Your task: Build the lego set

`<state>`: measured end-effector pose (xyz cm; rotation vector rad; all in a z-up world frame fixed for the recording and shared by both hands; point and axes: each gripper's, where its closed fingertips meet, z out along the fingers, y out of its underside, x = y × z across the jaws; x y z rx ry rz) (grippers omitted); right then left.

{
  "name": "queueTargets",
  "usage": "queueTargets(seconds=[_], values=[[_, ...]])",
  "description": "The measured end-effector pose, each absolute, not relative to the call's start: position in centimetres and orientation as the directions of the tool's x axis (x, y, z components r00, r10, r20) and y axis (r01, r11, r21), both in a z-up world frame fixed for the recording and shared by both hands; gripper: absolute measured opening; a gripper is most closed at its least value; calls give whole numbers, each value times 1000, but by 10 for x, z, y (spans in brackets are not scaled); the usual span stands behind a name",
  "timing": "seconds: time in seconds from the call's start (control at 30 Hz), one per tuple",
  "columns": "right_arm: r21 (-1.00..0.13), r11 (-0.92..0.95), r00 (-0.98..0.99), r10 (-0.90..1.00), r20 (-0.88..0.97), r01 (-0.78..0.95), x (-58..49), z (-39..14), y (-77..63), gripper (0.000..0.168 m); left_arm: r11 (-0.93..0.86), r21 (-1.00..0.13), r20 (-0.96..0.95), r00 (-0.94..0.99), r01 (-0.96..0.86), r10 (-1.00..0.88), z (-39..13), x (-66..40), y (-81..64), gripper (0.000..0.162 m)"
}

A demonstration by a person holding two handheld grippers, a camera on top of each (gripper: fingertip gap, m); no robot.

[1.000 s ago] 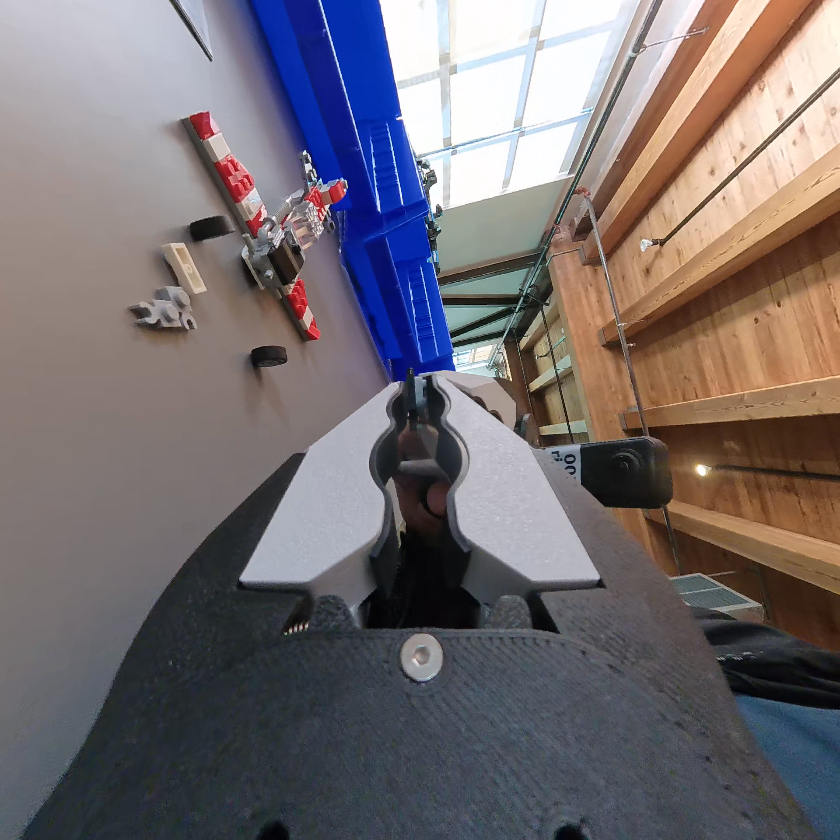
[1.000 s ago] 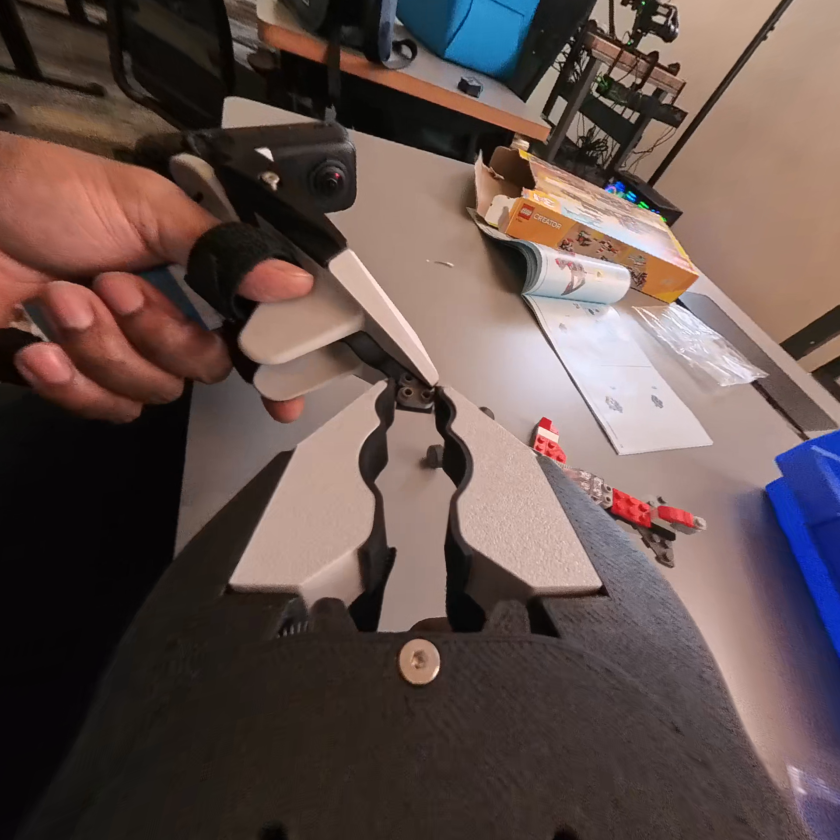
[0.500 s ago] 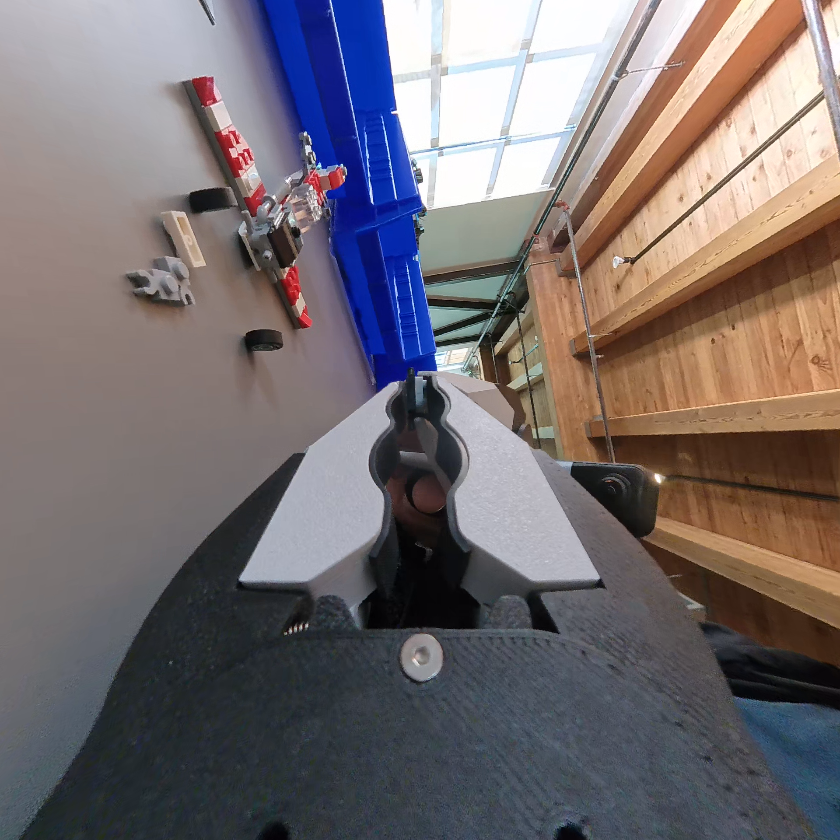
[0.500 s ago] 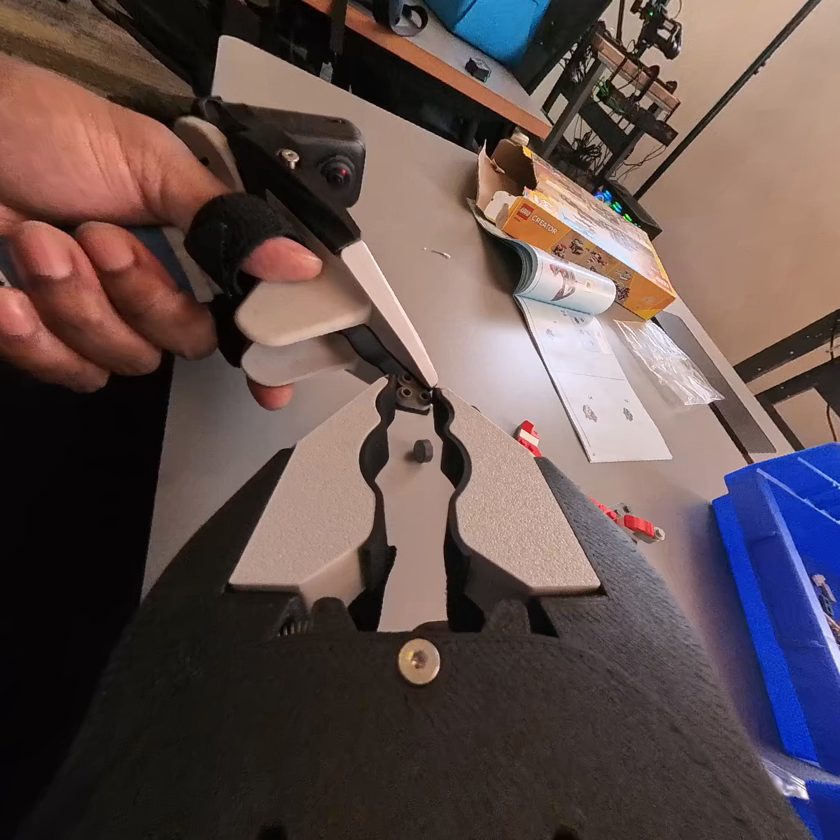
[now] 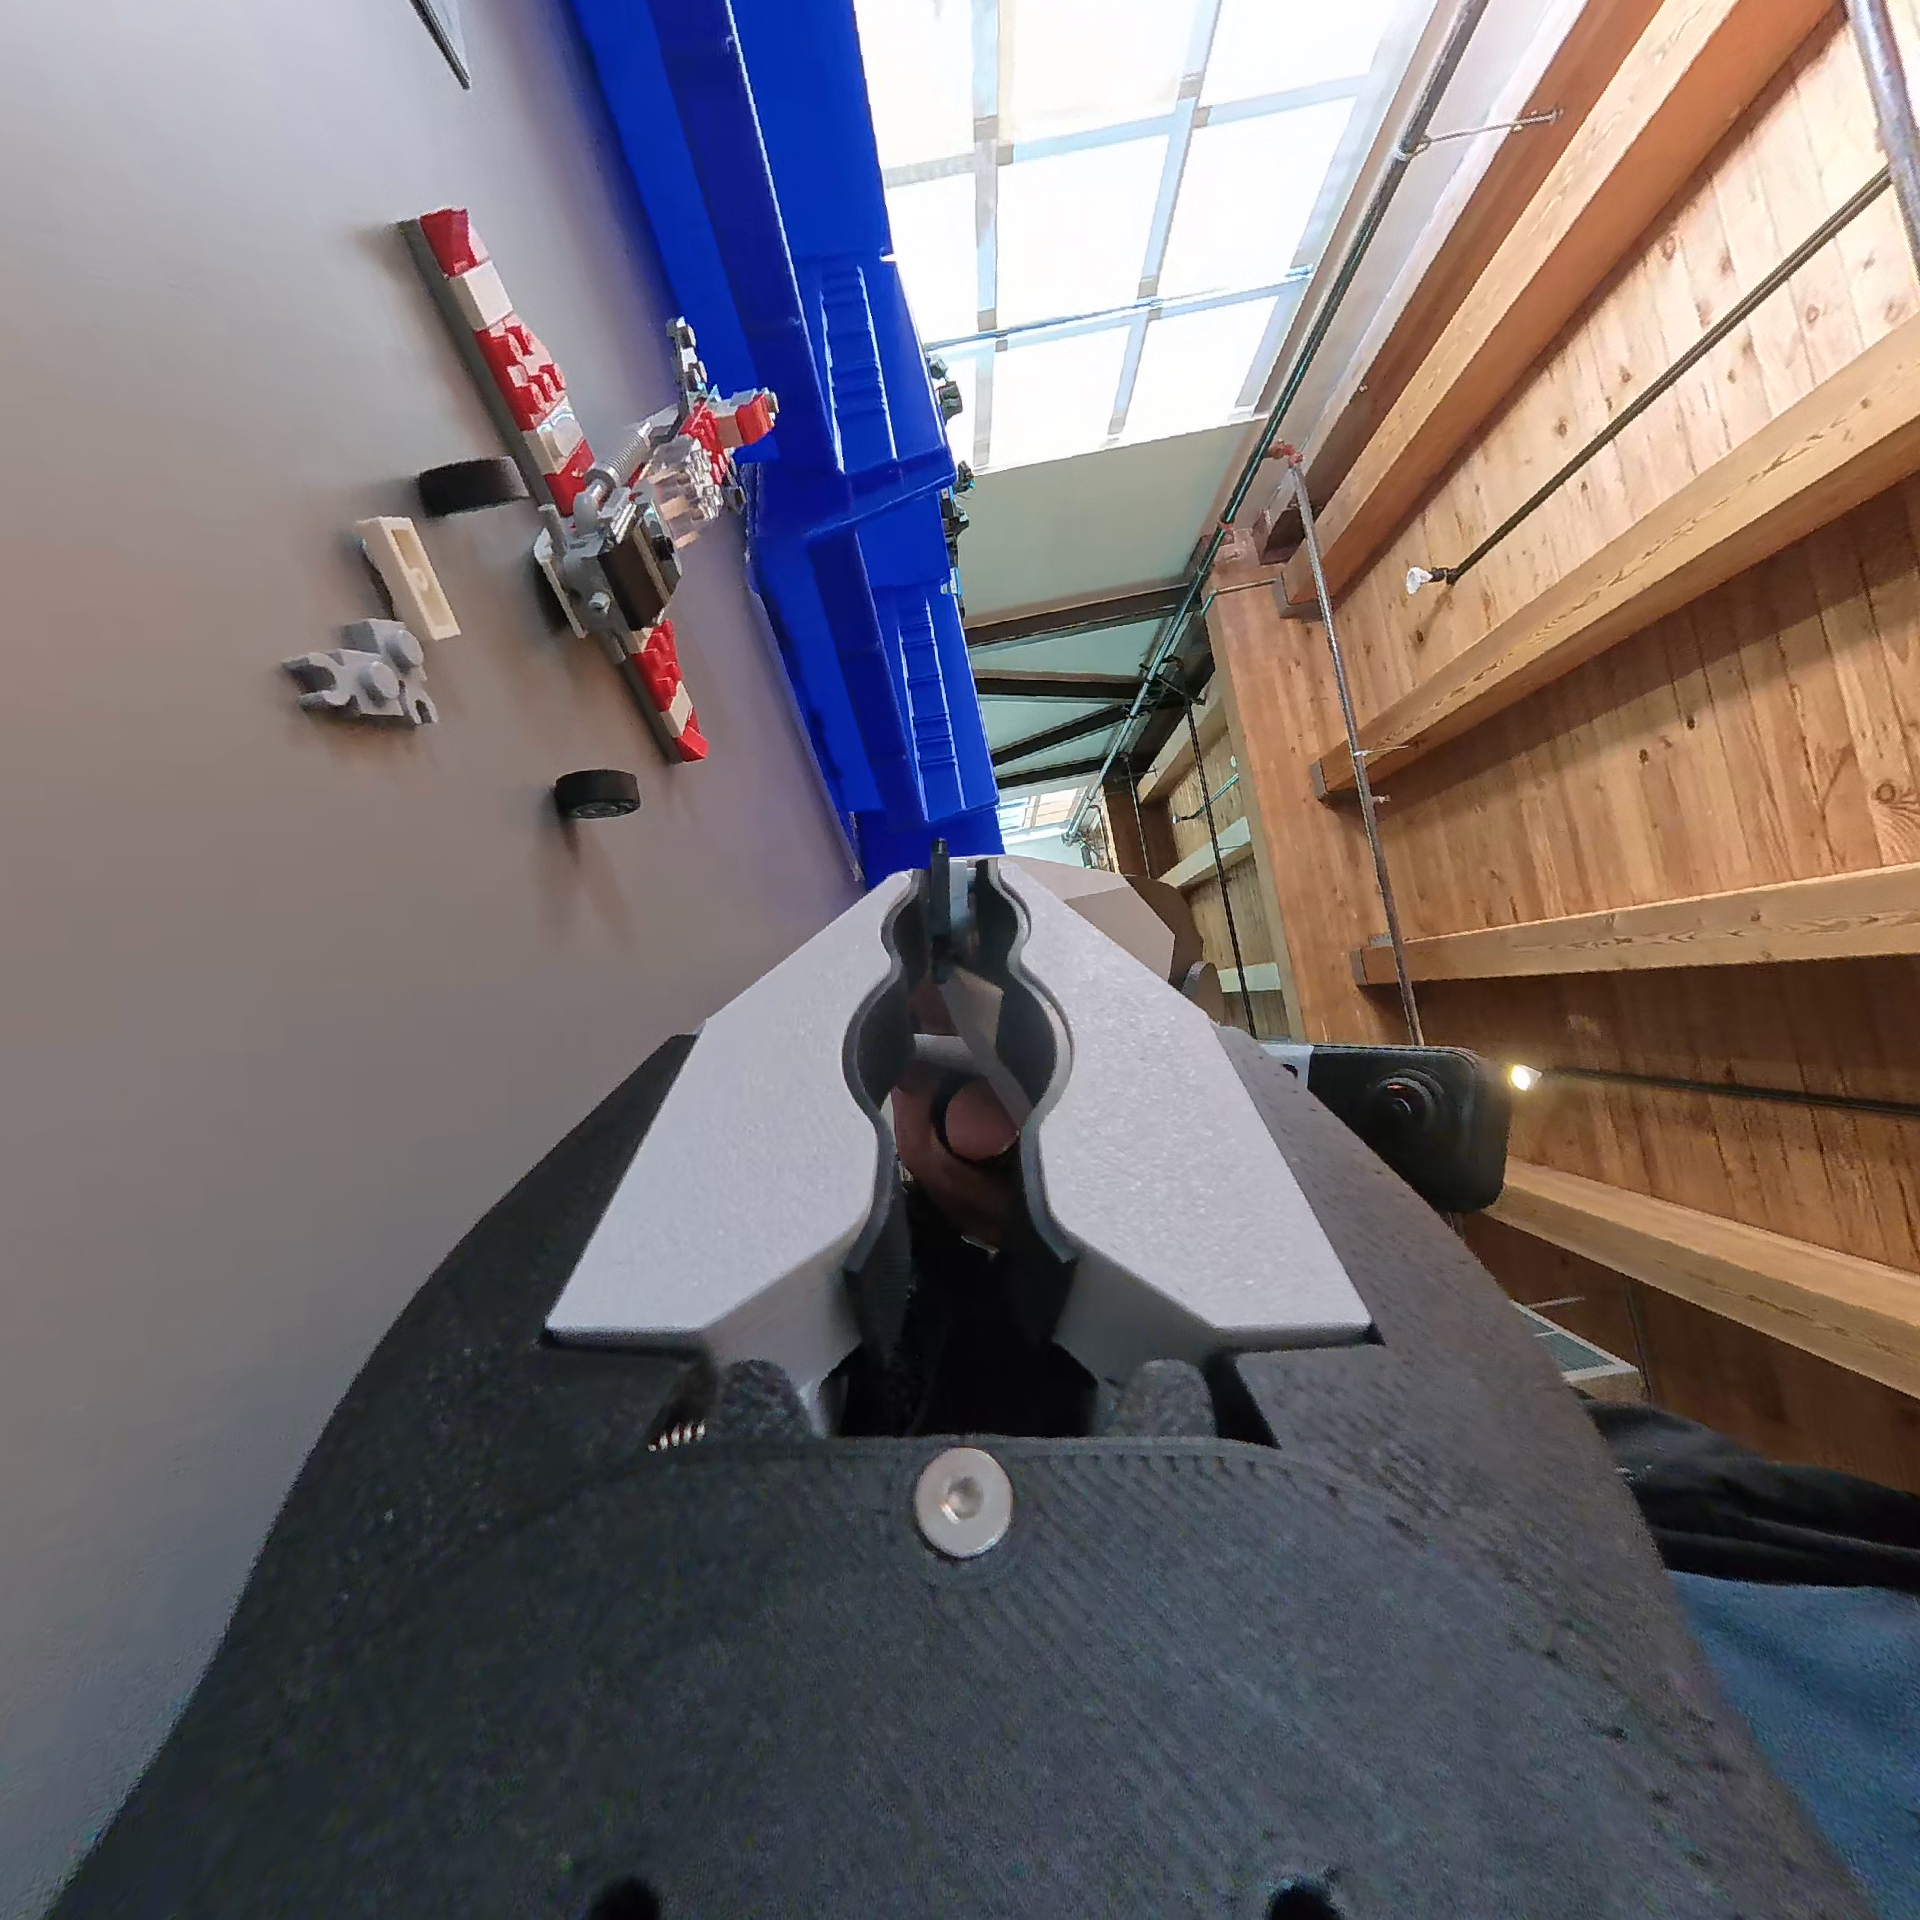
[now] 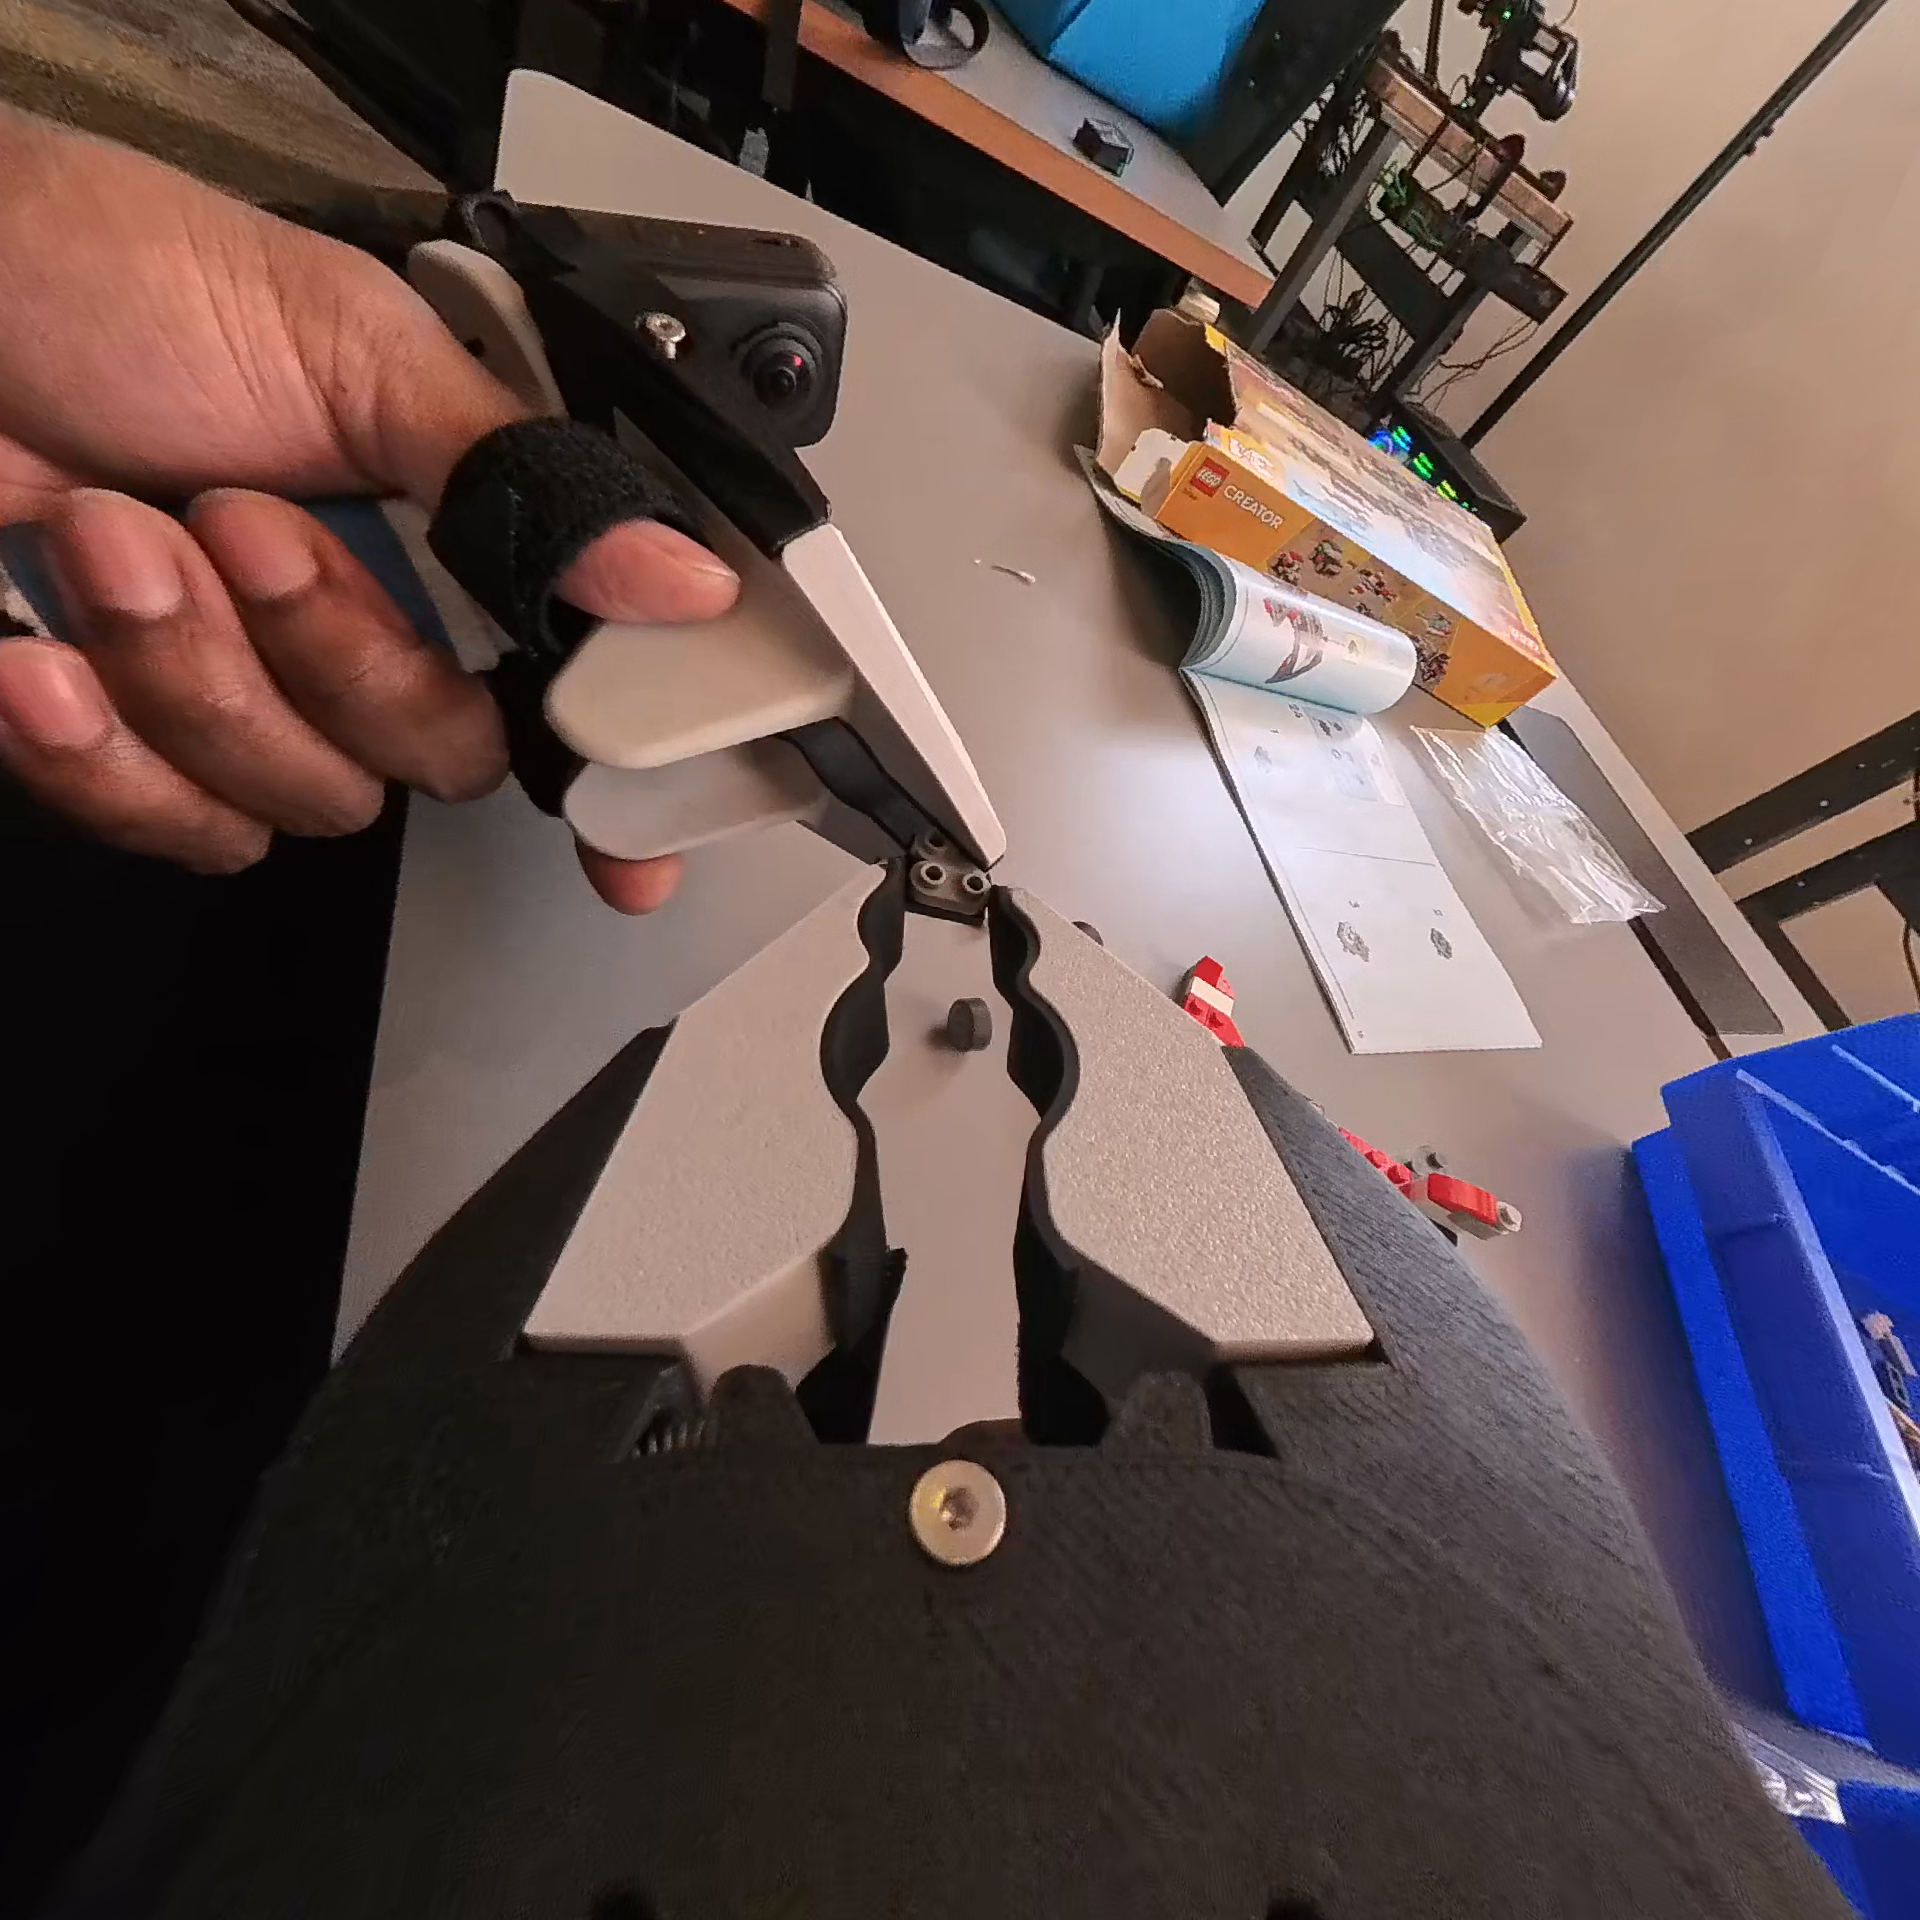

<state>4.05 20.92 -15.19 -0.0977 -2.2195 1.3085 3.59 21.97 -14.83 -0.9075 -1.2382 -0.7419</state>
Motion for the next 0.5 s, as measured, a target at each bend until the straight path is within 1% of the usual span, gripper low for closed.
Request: queueTargets(seconds=[0.07,0.17,0.27,0.5], values=[[-829,518,-846,327,422,-213,41,-152,209,17,459,-180,981,193,870,18,-149,36,220,10],[-837,508,-855,325,404,-203,41,-153,209,17,452,-225,973,222,863,60,-150,37,221,10],[-867,473,-877,335,345,-160,41,-153,210,16,440,-296,955,270,848,123,-152,37,222,10],[-915,396,-915,337,222,-76,42,-152,213,16,421,-364,931,320,831,174,-151,38,225,11]])
